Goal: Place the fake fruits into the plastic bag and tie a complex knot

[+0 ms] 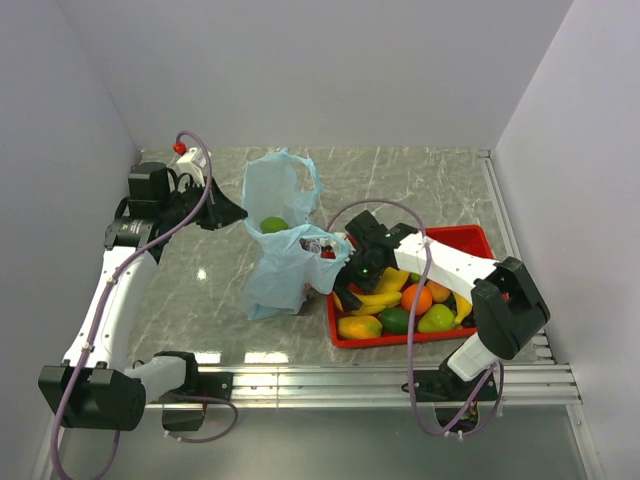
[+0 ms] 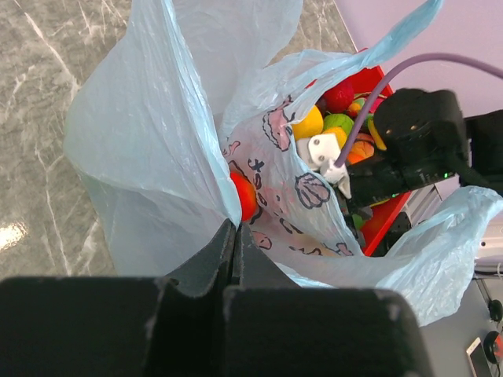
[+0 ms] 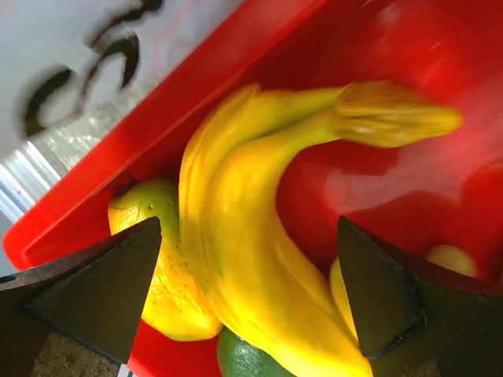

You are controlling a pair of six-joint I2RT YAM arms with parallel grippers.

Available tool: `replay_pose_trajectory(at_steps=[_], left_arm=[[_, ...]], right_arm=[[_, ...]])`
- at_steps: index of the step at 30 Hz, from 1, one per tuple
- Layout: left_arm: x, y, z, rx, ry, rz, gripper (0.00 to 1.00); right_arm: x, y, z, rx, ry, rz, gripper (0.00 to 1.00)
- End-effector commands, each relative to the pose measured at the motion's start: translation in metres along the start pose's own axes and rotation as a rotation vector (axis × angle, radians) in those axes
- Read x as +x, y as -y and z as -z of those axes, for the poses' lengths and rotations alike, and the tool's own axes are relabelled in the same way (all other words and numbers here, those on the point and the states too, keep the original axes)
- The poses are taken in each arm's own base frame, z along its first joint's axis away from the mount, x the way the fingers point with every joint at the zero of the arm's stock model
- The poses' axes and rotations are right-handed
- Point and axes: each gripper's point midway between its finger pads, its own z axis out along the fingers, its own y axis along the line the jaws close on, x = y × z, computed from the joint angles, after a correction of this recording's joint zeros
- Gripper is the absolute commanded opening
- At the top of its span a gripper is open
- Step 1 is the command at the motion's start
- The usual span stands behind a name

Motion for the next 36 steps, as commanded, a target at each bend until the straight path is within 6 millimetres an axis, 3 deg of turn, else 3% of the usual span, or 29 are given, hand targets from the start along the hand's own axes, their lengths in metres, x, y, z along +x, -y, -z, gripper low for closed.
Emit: replay_pose_trajectory(at_steps=[1, 5, 8, 9, 10, 12, 14, 16, 18, 25, 28, 29, 31, 34, 36], left_arm=[[-0.003, 0.003, 0.002, 0.015, 0.018, -0.016, 0.00], [-0.002, 0.002, 0.002, 0.013, 0.016, -0.017, 0.00], [-0.002, 0.003, 0.002, 0.017, 0.015, -0.018, 0.00], [-0.002, 0.003, 0.002, 0.018, 0.015, -0.020, 0.00], [-0.003, 0.004, 0.002, 0.021, 0.014, -0.021, 0.00], [-0.003, 0.005, 0.002, 0.024, 0.012, -0.025, 0.00], [-0.003, 0.007, 0.003, 0.038, 0.010, -0.036, 0.00], [-0.003, 0.008, 0.003, 0.045, 0.013, -0.044, 0.00], [-0.001, 0.009, 0.004, 0.053, 0.010, -0.055, 0.00], [0.004, 0.013, 0.005, 0.079, 0.005, -0.059, 0.00], [0.004, 0.014, 0.005, 0.086, 0.007, -0.063, 0.00], [0.005, 0.014, 0.005, 0.087, 0.007, -0.061, 0.00], [0.003, 0.015, 0.005, 0.089, 0.014, -0.062, 0.00], [0.001, 0.019, 0.006, 0.100, 0.023, -0.047, 0.00], [-0.002, 0.023, 0.006, 0.116, 0.036, -0.036, 0.00]], right_arm=[[0.003, -0.005, -0.013, -0.033, 0.008, -0.001, 0.99], [0.011, 0.001, -0.018, 0.009, 0.003, 0.001, 0.95], [0.011, 0.014, -0.018, 0.063, 0.003, -0.008, 0.77], [0.007, 0.017, -0.013, 0.072, 0.020, -0.014, 0.61], [0.005, 0.021, -0.008, 0.082, 0.032, -0.027, 0.52], [-0.007, 0.033, 0.016, 0.113, 0.104, -0.049, 0.35], [-0.010, 0.045, 0.046, 0.131, 0.156, -0.076, 0.33], [-0.027, 0.048, 0.078, 0.122, 0.243, -0.073, 0.27], [-0.052, 0.057, 0.127, 0.158, 0.397, -0.081, 0.22], [-0.170, 0.014, 0.292, 0.093, 0.990, -0.066, 0.12], [-0.208, -0.009, 0.344, 0.038, 1.204, -0.023, 0.08], [-0.218, -0.012, 0.352, 0.025, 1.242, -0.016, 0.07], [-0.239, -0.042, 0.381, -0.055, 1.348, 0.042, 0.06], [-0.259, -0.073, 0.386, -0.172, 1.403, 0.090, 0.05], [-0.270, -0.092, 0.362, -0.267, 1.370, 0.095, 0.05]])
